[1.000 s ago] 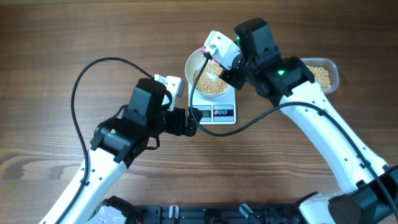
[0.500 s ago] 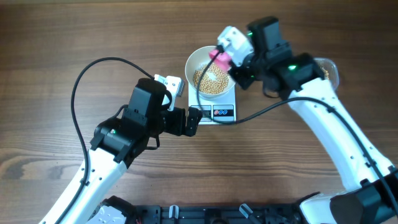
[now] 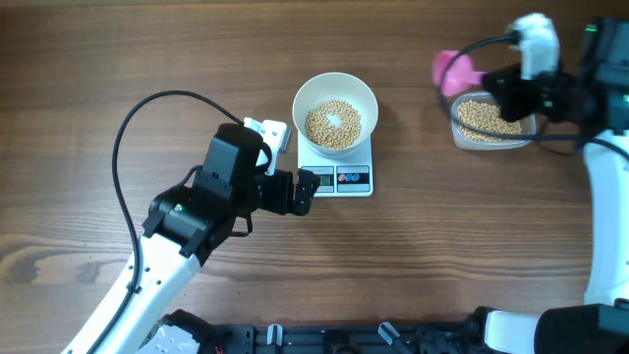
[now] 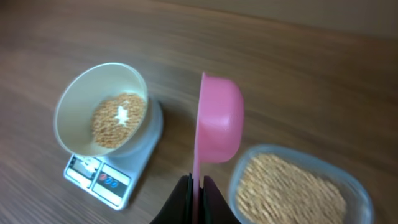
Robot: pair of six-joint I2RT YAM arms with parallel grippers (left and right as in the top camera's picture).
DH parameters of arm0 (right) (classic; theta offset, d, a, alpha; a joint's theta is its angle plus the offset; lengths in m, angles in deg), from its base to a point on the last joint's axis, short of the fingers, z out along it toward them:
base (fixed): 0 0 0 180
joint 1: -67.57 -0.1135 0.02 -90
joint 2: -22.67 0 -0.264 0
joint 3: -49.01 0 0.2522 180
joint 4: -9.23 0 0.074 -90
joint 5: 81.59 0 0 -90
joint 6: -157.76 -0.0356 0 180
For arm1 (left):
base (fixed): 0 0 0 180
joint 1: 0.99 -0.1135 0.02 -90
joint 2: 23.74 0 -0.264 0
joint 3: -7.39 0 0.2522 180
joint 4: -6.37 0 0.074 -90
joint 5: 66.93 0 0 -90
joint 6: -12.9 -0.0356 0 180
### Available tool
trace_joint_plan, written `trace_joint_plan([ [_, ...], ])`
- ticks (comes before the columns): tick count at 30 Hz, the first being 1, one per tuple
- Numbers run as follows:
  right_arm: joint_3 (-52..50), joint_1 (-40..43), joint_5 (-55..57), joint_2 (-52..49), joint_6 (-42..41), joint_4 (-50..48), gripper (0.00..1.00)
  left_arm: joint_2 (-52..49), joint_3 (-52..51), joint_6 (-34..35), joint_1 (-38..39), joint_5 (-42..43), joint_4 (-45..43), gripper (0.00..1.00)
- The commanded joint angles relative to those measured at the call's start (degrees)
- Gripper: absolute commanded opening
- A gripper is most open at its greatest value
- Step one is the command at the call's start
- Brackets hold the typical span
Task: Scoop item into bowl and weigh 150g on scale
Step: 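Return the empty scoop with the right gripper to the soybean tub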
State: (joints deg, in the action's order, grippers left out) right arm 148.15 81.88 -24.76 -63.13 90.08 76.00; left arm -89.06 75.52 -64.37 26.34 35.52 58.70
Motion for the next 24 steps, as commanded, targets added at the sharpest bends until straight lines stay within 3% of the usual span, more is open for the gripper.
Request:
trace_joint_plan([
  [1, 0.9, 4.7, 2.9, 0.8, -0.2, 1.3, 0.04, -0.3, 0.0, -0.3, 0.2, -0.1, -0.2, 1.00],
  [5, -1.3, 5.1, 15.6, 0.8, 0.3, 0.8, 0.04, -0.3, 0.0, -0.3, 0.2, -0.1, -0.2, 1.00],
  [24, -6.2, 2.4, 25.6, -5.7, 2.1, -5.3, 0.04, -0.3, 0.0, -0.3, 0.2, -0.1, -0.2, 1.00],
])
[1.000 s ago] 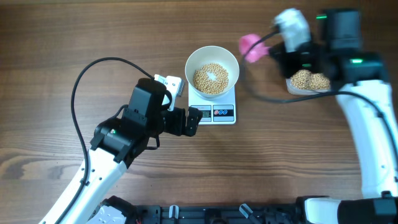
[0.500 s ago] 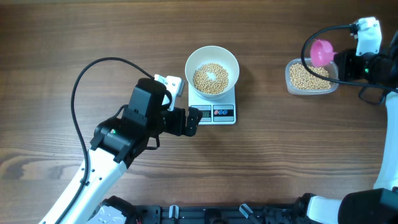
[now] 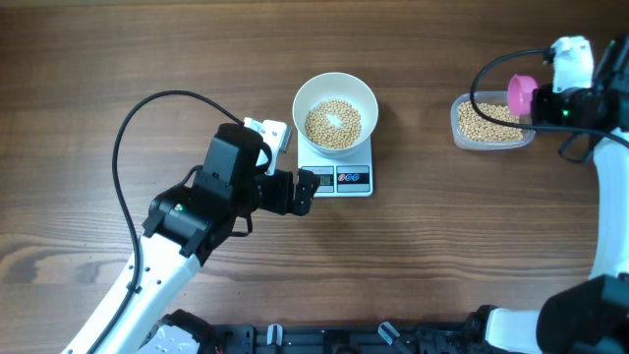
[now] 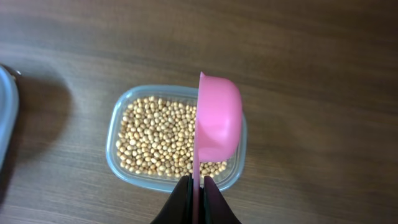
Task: Scoop item into bowl and weigh 150g on scale
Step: 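Return the empty scoop with the right gripper to the soybean tub, then scoop soybeans again from the tub with the right gripper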
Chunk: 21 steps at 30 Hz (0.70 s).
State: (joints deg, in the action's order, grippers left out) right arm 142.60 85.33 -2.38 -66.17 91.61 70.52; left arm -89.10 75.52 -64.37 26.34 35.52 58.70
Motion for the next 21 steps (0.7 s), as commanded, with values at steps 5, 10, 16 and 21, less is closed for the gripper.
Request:
trace_joint_plan([
  [5, -0.7, -1.7, 4.4, -4.0, 0.5, 0.1, 0.04, -0.3, 0.0, -0.3, 0.2, -0.1, -0.2, 1.00],
  [10, -0.7, -1.7, 4.8, -4.0, 0.5, 1.9, 0.04, -0.3, 0.0, -0.3, 0.2, -0.1, -0.2, 1.00],
  [16, -0.7, -1.7, 4.8, -5.8, 0.1, 2.6, 0.04, -0.3, 0.0, -0.3, 0.2, -0.1, -0.2, 1.00],
  [21, -0.7, -1.9, 4.1, -8.1, -1.4, 3.5, 0.04, -0.3, 0.0, -0.3, 0.2, -0.1, -0.2, 1.00],
])
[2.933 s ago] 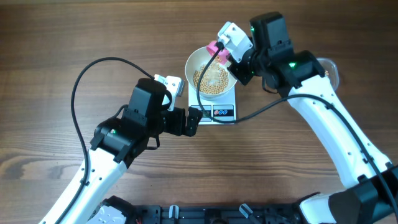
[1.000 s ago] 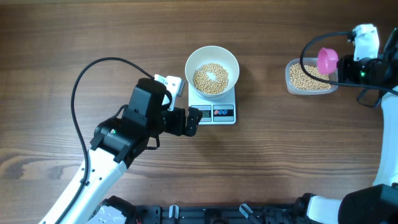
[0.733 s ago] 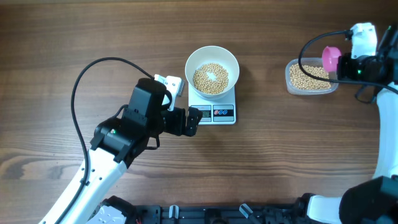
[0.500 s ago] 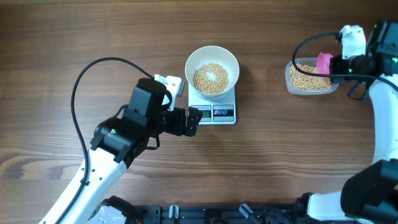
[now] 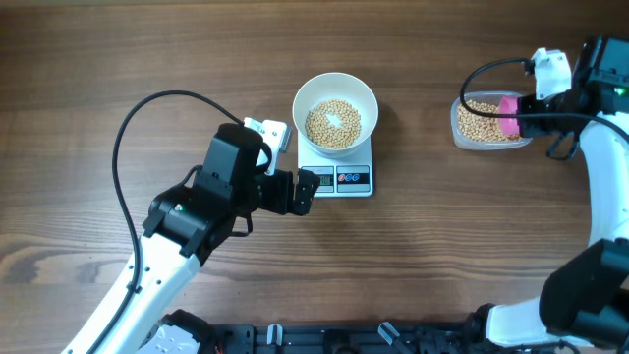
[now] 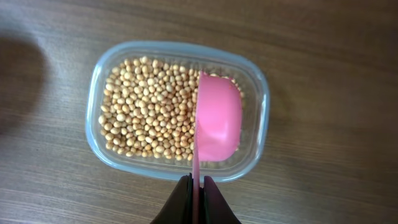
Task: Scoop item into bowl and weigh 150g on scale
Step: 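Scoop soybeans again from the tub with the right gripper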
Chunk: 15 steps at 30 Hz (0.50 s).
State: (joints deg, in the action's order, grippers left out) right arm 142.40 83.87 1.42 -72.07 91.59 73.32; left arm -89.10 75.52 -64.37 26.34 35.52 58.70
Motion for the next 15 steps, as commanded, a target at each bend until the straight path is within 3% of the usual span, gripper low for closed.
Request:
trace_joint_plan([
  [1, -0.5, -0.4, -0.5, -2.3, -1.6, 1.0, 0.04, -0.3, 0.0, -0.3, 0.2, -0.1, -0.2, 1.00],
  [15, -0.5, -0.4, -12.5, -2.5, -1.3, 3.1, 0.04, -0.3, 0.0, -0.3, 0.2, -0.1, -0.2, 1.00],
])
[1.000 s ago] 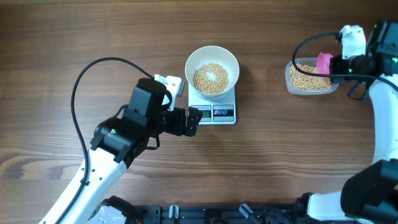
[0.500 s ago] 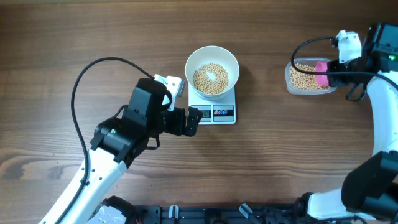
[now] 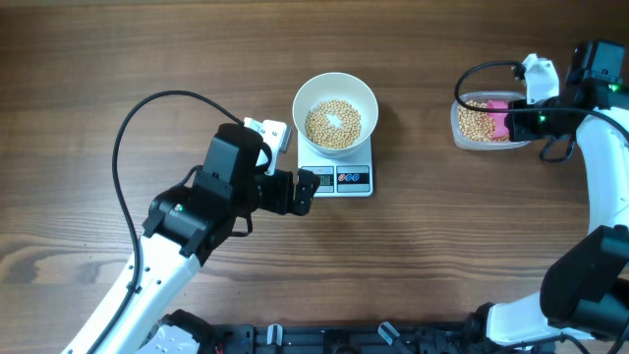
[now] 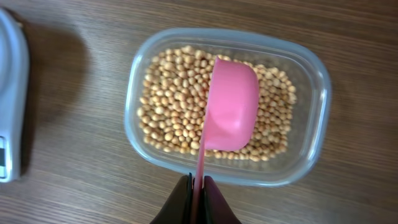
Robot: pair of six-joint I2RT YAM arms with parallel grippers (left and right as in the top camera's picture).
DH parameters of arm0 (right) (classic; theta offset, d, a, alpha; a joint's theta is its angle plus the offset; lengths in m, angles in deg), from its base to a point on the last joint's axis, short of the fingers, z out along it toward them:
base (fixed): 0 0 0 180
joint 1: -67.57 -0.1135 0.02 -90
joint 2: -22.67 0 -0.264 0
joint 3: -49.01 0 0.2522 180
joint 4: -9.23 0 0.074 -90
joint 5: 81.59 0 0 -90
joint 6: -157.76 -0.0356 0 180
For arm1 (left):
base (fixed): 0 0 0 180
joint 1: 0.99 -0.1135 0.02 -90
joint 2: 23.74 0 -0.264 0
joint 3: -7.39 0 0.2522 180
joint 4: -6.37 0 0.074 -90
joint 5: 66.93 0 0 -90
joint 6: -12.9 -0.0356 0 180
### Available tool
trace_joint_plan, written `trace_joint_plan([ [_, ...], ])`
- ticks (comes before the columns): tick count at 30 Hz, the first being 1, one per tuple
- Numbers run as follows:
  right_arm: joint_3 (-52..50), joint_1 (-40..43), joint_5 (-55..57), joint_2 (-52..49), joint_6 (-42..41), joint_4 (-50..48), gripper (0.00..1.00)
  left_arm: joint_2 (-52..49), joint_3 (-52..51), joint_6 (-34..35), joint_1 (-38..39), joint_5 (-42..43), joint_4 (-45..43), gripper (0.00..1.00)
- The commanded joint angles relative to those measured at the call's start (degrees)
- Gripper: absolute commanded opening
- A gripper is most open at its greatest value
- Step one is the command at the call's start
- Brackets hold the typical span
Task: Scoop item into bowl and weigh 150g on scale
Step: 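Scoop soybeans again from the tub with the right gripper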
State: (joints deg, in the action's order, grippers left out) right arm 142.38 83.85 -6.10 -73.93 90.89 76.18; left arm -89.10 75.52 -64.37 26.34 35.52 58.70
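A white bowl (image 3: 335, 111) holding some soybeans sits on the small white scale (image 3: 339, 178) at mid-table. A clear plastic tub (image 4: 314, 134) full of soybeans stands at the far right, also seen as the tub (image 3: 462, 130) from overhead. My right gripper (image 4: 198, 184) is shut on the thin handle of a pink scoop (image 4: 231, 114), whose cup lies tilted among the beans in the tub. My left gripper (image 3: 300, 191) rests at the scale's left front corner; whether its fingers are open does not show.
The scale's edge (image 4: 9, 106) shows at the left of the right wrist view. A black cable loops over the table above the left arm (image 3: 187, 221). Bare wooden tabletop lies between scale and tub.
The scoop has shifted leftward within the tub and tilted, its cup now lying among the beans nearer the tub's middle. The left arm has not moved.
My right gripper held the pink scoop on edge in the air between the scale and the tub. Then it was over the tub's right end, then low over the beans. Now the cup lies tilted in the beans. Bowl and left arm stayed as they were.
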Motion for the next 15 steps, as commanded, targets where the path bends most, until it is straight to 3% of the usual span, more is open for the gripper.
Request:
trace_joint_plan([
  [1, -0.5, -0.3, -5.1, -0.6, -0.7, 0.2, 0.04, -0.3, 0.0, -0.3, 0.2, -0.1, -0.2, 1.00],
  [15, -4.3, -0.3, -9.4, -0.7, -0.8, 0.0, 0.04, -0.3, 0.0, -0.3, 0.2, -0.1, -0.2, 1.00],
])
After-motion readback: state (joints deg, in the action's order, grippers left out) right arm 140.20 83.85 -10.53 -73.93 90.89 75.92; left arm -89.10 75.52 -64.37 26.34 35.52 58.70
